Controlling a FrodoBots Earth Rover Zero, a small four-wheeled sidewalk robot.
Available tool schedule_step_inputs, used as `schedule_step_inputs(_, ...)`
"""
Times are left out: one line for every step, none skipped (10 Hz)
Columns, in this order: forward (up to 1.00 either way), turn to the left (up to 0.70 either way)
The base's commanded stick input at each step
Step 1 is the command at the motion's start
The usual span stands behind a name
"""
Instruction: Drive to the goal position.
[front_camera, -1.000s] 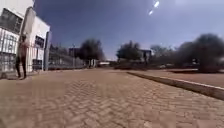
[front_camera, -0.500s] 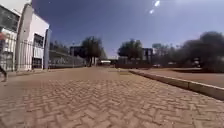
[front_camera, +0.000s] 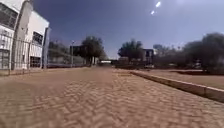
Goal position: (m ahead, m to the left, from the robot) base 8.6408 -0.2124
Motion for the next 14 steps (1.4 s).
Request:
schedule_step_inputs(1.0, 0.0)
schedule_step_inputs(1.0, 0.0)
schedule_step_inputs(1.0, 0.0)
schedule_step_inputs(1.0, 0.0)
schedule_step_inputs(1.0, 0.0)
schedule_step_inputs(1.0, 0.0)
schedule_step_inputs(1.0, 0.0)
schedule_step_inputs(1.0, 0.0)
schedule_step_inputs(1.0, 0.0)
schedule_step_inputs(1.0, 0.0)
schedule_step_inputs(1.0, 0.0)
schedule_step_inputs(1.0, 0.0)
schedule_step_inputs(1.0, 0.0)
schedule_step_inputs(1.0, 0.0)
